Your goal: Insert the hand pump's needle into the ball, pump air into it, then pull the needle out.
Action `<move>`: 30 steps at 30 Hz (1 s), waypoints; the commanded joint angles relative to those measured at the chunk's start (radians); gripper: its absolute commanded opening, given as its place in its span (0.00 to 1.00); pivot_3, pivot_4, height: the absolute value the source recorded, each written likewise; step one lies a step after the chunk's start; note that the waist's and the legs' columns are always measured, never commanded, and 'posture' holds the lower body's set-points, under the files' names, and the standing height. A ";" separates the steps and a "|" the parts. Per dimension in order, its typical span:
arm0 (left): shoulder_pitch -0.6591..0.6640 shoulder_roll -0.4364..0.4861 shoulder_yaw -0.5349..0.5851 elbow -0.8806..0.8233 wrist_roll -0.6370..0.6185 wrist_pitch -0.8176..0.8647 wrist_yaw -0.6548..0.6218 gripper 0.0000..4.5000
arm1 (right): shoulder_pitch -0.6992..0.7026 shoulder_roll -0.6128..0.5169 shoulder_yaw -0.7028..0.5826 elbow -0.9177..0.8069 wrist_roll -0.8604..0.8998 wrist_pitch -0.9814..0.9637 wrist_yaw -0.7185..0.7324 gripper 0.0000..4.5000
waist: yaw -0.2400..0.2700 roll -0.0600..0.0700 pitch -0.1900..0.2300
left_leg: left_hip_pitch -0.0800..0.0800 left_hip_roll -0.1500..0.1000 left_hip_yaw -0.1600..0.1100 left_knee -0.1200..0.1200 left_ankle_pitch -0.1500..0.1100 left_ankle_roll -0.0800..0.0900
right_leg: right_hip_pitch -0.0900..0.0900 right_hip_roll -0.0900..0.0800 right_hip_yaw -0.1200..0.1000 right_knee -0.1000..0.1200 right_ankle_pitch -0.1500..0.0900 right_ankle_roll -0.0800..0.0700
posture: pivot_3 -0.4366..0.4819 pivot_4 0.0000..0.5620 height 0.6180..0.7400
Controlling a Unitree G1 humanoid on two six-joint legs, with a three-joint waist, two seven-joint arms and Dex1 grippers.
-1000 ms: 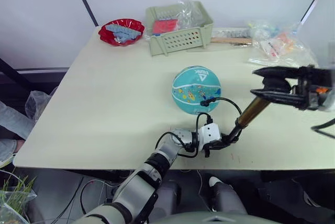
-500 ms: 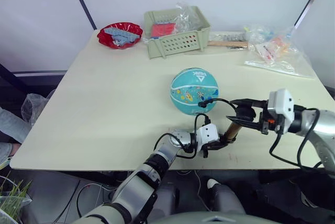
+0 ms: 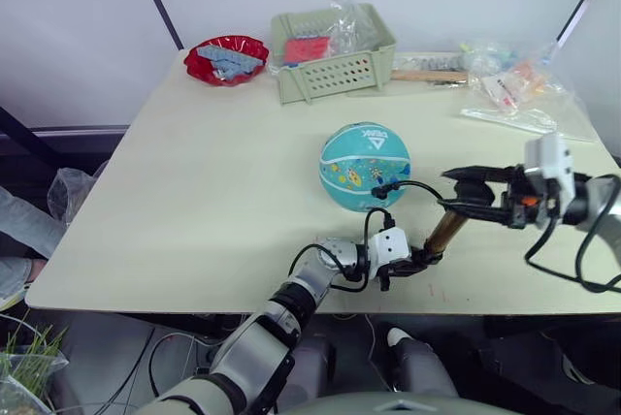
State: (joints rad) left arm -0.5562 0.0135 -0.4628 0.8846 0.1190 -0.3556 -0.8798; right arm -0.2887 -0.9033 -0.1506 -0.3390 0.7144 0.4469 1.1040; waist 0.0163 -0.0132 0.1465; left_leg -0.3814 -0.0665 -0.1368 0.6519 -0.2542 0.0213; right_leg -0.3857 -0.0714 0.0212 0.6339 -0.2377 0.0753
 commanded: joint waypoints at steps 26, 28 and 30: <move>0.039 0.039 -0.018 0.127 0.065 0.054 0.025 0.23 | 0.117 0.044 0.073 0.002 -0.159 -0.106 -0.038 0.37 | -0.003 -0.007 -0.007 | 0.003 0.001 -0.002 -0.002 -0.001 -0.001 | 0.005 0.000 -0.003 -0.006 0.001 0.001 | 0.48 0.27 1.00; 0.036 0.040 -0.017 0.128 0.064 0.054 0.026 0.23 | 0.148 0.065 0.107 0.030 -0.208 -0.156 -0.035 0.37 | -0.003 -0.008 -0.009 | 0.003 0.001 -0.002 -0.002 -0.001 -0.001 | 0.005 0.001 -0.003 -0.006 0.000 0.001 | 0.48 0.27 1.00; 0.035 0.040 -0.016 0.128 0.063 0.054 0.025 0.23 | 0.158 0.087 0.131 0.052 -0.242 -0.191 -0.044 0.37 | -0.003 -0.009 -0.010 | 0.004 0.001 -0.002 -0.002 -0.001 -0.001 | 0.005 0.001 -0.003 -0.006 0.001 0.001 | 0.48 0.27 1.00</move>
State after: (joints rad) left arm -0.5611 0.0149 -0.4631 0.9130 0.1205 -0.3559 -0.8704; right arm -0.1622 -0.8155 -0.0706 -0.3357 0.5501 0.2595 1.0616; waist 0.0133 -0.0219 0.1364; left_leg -0.3777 -0.0655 -0.1390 0.6498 -0.2549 0.0203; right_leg -0.3808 -0.0706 0.0187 0.6277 -0.2371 0.0766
